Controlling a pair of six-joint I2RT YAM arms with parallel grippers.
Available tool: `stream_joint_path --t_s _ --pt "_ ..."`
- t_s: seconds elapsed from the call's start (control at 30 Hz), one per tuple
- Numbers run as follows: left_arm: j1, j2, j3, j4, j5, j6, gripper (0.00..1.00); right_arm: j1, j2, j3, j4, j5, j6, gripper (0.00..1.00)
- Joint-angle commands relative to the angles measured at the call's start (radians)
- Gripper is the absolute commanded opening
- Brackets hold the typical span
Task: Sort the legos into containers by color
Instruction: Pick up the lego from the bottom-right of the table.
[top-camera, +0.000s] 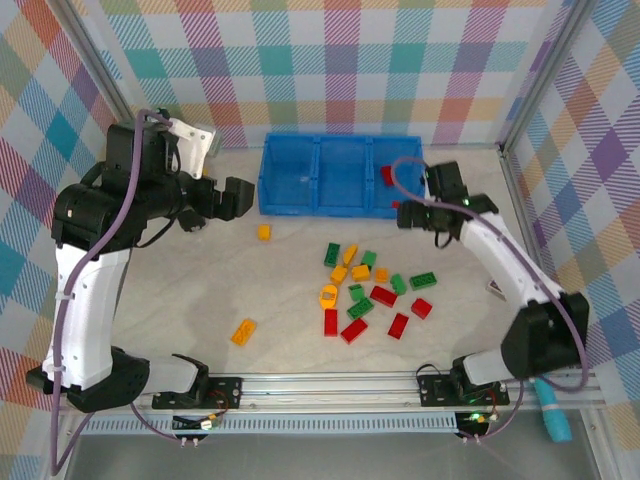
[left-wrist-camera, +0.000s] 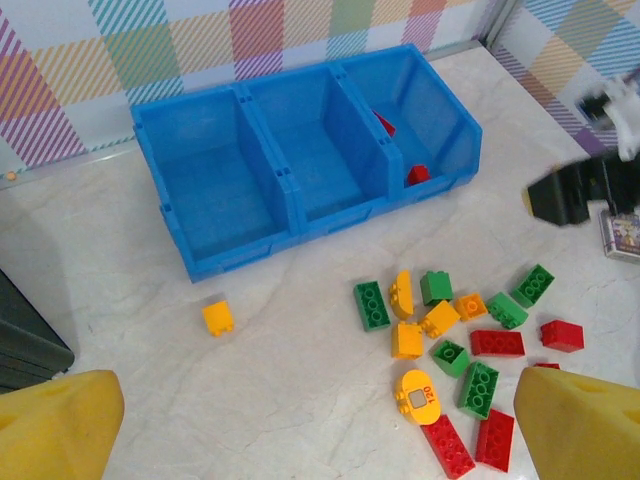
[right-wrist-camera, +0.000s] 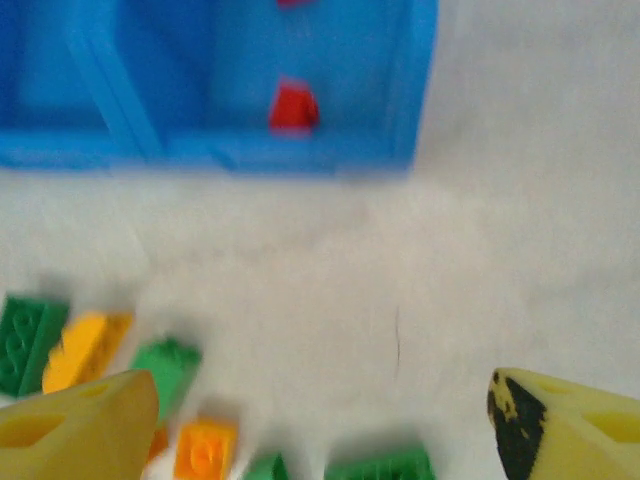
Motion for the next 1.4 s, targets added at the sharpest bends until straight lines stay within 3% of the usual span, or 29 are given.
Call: stream_joint_path --t_s 0.0,0.07,0.33,0.63,1.37 --pt "-0.010 -0.020 -0.006 0.016 0.027 0.003 1.00 0.004 -0.097 -0.188 -0.021 -0.112 0.170 0.88" --pt "-0.009 -0.028 -0.011 0.019 0.029 0.003 1.00 0.004 -0.151 -0.285 -0.015 -0.169 0.219 0.88" --pt "-0.010 -0.028 -0.055 0.035 0.029 0.005 1.00 0.004 -0.339 -0.555 -0.026 -0.184 0.394 0.92" --pt "-0.010 -0.015 -0.047 0.034 0.031 0.006 1.00 0.004 -0.246 -0.652 0.124 -0.214 0.483 0.89" --pt "-0.010 -0.021 -0.083 0.042 -0.003 0.020 1.00 0.004 -0.024 -0.565 0.223 -0.129 0.445 0.43"
